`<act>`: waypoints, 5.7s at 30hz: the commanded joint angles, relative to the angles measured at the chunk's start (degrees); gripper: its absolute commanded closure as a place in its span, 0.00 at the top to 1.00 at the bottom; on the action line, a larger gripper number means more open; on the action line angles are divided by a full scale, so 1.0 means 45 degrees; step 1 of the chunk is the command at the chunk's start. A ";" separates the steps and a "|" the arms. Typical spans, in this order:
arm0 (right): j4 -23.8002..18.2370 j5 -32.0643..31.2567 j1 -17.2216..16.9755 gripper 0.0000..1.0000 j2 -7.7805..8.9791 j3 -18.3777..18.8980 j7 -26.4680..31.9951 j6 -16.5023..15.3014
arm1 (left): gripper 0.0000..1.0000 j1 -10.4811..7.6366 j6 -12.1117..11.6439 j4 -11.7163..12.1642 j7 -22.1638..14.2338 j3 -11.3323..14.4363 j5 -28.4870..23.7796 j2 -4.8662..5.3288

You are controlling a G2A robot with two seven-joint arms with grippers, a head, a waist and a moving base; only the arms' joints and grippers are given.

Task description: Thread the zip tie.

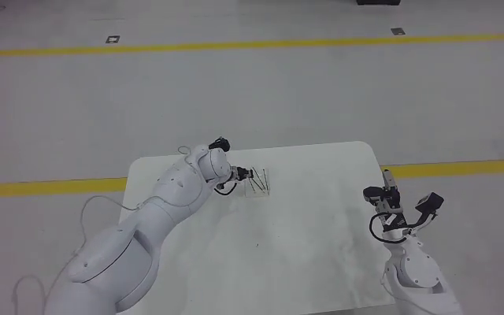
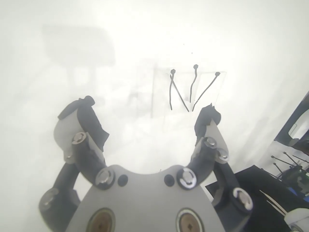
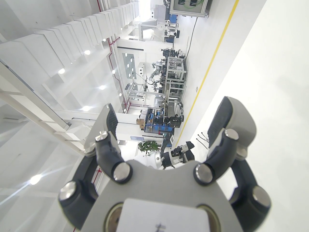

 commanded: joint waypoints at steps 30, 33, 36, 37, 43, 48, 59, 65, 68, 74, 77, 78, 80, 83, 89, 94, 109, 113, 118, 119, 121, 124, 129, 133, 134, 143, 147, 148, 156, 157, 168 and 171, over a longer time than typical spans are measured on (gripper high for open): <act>0.0000 0.0000 0.0000 1.00 0.0000 0.0000 0.0000 0.0000 | 0.75 -0.0469 0.0000 0.0881 -0.1444 0.0690 0.1129 -0.0784; 0.0000 0.0000 0.0000 1.00 0.0000 0.0000 0.0000 0.0000 | 0.47 -0.0494 0.0000 0.1001 -0.1531 0.0723 0.1171 -0.0890; 0.0000 0.0000 0.0000 1.00 0.0000 0.0000 0.0000 0.0000 | 0.38 -0.0508 0.0000 0.1130 -0.1516 0.0737 0.1176 -0.0997; 0.0000 0.0000 0.0000 1.00 0.0000 0.0000 0.0000 0.0000 | 0.35 -0.0513 0.0000 0.1159 -0.1531 0.0743 0.1175 -0.1027; 0.0000 0.0000 0.0000 1.00 0.0000 0.0000 0.0000 0.0000 | 0.35 -0.0574 0.0000 0.1368 -0.1582 0.0753 0.1114 -0.1198; 0.0000 0.0000 0.0000 1.00 0.0000 0.0000 0.0000 0.0000 | 0.39 -0.0626 -0.0232 0.1598 -0.1518 0.0702 0.0942 -0.1312; 0.0000 0.0000 0.0000 1.00 0.0000 0.0000 0.0000 0.0000 | 0.33 -0.0627 -0.1794 0.2343 -0.1322 0.0675 0.0672 -0.1533; 0.0000 0.0000 0.0000 1.00 0.0000 0.0000 0.0000 0.0000 | 0.31 -0.0645 -0.2299 0.2731 -0.1036 0.0701 0.0658 -0.1657; 0.0000 0.0000 0.0000 1.00 0.0000 0.0000 0.0000 0.0000 | 0.32 -0.0650 -0.2415 0.2858 -0.0955 0.0713 0.0641 -0.1719; 0.0000 0.0000 0.0000 1.00 0.0000 0.0000 0.0000 0.0000 | 0.16 -0.0667 -0.2648 0.3136 -0.0826 0.0724 0.0569 -0.1852; 0.0000 0.0000 0.0000 1.00 0.0000 0.0000 0.0000 0.0000 | 0.00 -0.0682 -0.2525 0.3278 -0.0811 0.0761 0.0590 -0.1933; 0.0000 0.0000 0.0000 1.00 0.0000 0.0000 0.0000 0.0000 | 0.00 -0.0688 -0.2504 0.3301 -0.0806 0.0772 0.0595 -0.1958; 0.0000 0.0000 0.0000 1.00 0.0000 0.0000 0.0000 0.0000 | 0.00 -0.0710 -0.2435 0.3371 -0.0800 0.0786 0.0591 -0.2009; 0.0000 0.0000 0.0000 1.00 0.0000 0.0000 0.0000 0.0000 | 0.00 -0.0740 -0.2362 0.3434 -0.0854 0.0831 0.0641 -0.2069; 0.0000 0.0000 0.0000 1.00 0.0000 0.0000 0.0000 0.0000 | 0.00 -0.0782 -0.2083 0.3382 -0.0950 0.0931 0.0811 -0.2137; 0.0000 0.0000 0.0000 1.00 0.0000 0.0000 0.0000 0.0000 | 0.00 -0.0763 -0.1712 0.3109 -0.0924 0.1020 0.1010 -0.2151; 0.0000 0.0000 0.0000 1.00 0.0000 0.0000 0.0000 0.0000 | 0.00 -0.0599 0.0000 0.1697 -0.1757 0.1253 0.1806 -0.1936; 0.0000 0.0000 0.0000 1.00 0.0000 0.0000 0.0000 0.0000 | 0.00 -0.0605 0.0000 0.1549 -0.1674 0.1253 0.1980 -0.1869; 0.0000 0.0000 0.0000 1.00 0.0000 0.0000 0.0000 0.0000 | 0.00 -0.0605 0.0000 0.1549 -0.1674 0.1253 0.1980 -0.1869; 0.0000 0.0000 0.0000 1.00 0.0000 0.0000 0.0000 0.0000 | 0.00 -0.0605 0.0000 0.1549 -0.1674 0.1253 0.1980 -0.1869; 0.0000 0.0000 0.0000 1.00 0.0000 0.0000 0.0000 0.0000 | 0.00 -0.0605 0.0000 0.1549 -0.1674 0.1253 0.1980 -0.1869; 0.0000 0.0000 0.0000 1.00 0.0000 0.0000 0.0000 0.0000 | 0.00 -0.0493 -0.0021 0.1509 -0.1382 0.1291 0.2124 -0.1844; 0.0000 0.0000 0.0000 1.00 0.0000 0.0000 0.0000 0.0000 | 0.00 -0.0628 0.0000 0.1092 -0.1780 0.1378 0.2529 -0.1811; 0.0000 0.0000 0.0000 1.00 0.0000 0.0000 0.0000 0.0000 | 0.00 -0.0647 0.0000 0.0506 -0.2204 0.1448 0.2996 -0.1760; 0.0000 0.0000 0.0000 1.00 0.0000 0.0000 0.0000 0.0000 | 0.00 -0.0626 0.0000 0.0358 -0.2332 0.1435 0.3118 -0.1735; 0.0000 0.0000 0.0000 1.00 0.0000 0.0000 0.0000 0.0000 | 0.00 -0.0142 0.0000 -0.0740 -0.2814 0.0934 0.3934 -0.1410; 0.0000 0.0000 0.0000 1.00 0.0000 0.0000 0.0000 0.0000 | 0.00 0.0296 0.0000 -0.1633 -0.3065 0.0435 0.4224 -0.1114; 0.0000 0.0000 0.0000 1.00 0.0000 0.0000 0.0000 0.0000 | 0.00 0.0408 0.0000 -0.1940 -0.3132 0.0326 0.4308 -0.1032; 0.0000 0.0000 0.0000 1.00 0.0000 0.0000 0.0000 0.0000 | 0.00 0.1654 0.0000 -0.4746 -0.4035 -0.0895 0.5507 0.0026; 0.0000 0.0000 0.0000 1.00 0.0000 0.0000 0.0000 0.0000 | 0.00 0.1851 0.0000 -0.5063 -0.4108 -0.1075 0.5662 0.0165; 0.0000 0.0000 0.0000 1.00 0.0000 0.0000 0.0000 0.0000 | 0.00 0.3549 0.0000 -0.7685 -0.5005 -0.2449 0.7329 0.1132; 0.0000 0.0000 0.0000 1.00 0.0000 0.0000 0.0000 0.0000 | 0.00 0.3549 0.0000 -0.7685 -0.5005 -0.2449 0.7329 0.1132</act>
